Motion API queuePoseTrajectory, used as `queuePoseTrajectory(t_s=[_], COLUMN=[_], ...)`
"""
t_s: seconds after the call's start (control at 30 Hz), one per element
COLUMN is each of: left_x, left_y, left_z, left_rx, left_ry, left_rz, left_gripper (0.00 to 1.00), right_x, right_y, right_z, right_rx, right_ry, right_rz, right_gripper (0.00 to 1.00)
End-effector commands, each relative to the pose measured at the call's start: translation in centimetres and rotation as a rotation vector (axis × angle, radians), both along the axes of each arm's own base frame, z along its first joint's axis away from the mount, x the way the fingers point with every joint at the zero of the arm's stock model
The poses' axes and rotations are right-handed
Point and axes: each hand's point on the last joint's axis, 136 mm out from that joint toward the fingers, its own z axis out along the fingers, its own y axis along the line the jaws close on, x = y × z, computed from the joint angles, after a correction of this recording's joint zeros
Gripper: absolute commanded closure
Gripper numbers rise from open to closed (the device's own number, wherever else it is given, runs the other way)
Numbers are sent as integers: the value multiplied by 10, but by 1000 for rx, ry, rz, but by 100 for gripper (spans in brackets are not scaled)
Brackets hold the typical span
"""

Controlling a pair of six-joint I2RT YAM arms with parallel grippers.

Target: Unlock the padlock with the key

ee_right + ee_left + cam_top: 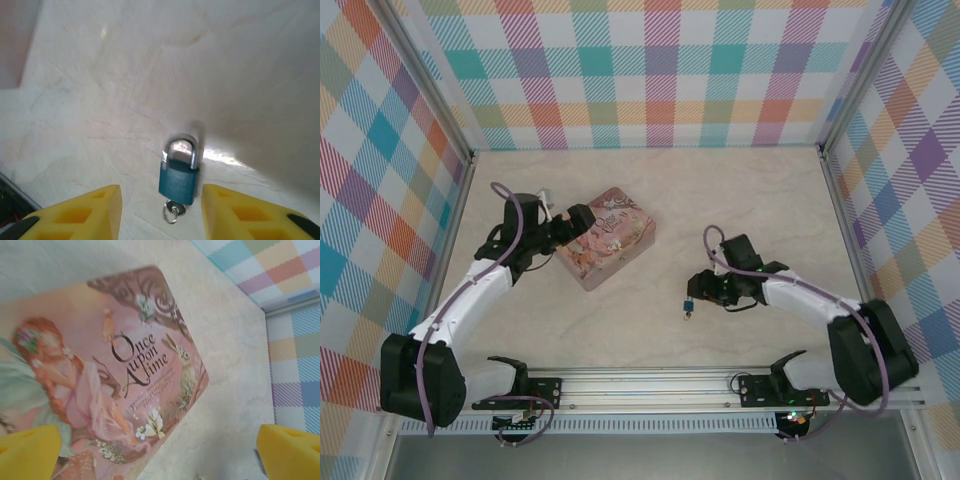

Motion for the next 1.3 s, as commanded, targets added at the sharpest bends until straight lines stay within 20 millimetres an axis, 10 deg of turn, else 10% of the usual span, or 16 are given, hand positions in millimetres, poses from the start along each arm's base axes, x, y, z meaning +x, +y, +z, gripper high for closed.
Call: queuePoseTrajectory(t_s=[0.0,0.27,0.57,0.83,1.27], left_x=[1,5,0,-4,4], left_y=[28,111,187,194,176], left_z=[26,22,-21,-73,-117], left_rx=[71,261,467,502,521], left_ry=[-68,-66,-28,-1,-84], left_rz=[53,278,541,562,417], left_gripper=[0,0,0,0,0], right_x=[30,81,110,140,166], right_y=[-23,-89,-155,-168,-162], right_z=[46,117,80,38,31], right_rx=[-85,-182,-286,-338,-344], right_ry=[-236,-576,-630,-707,-931], right_rz=[-52,-198,-342,-319,-239], right_gripper=[45,16,0,0,0])
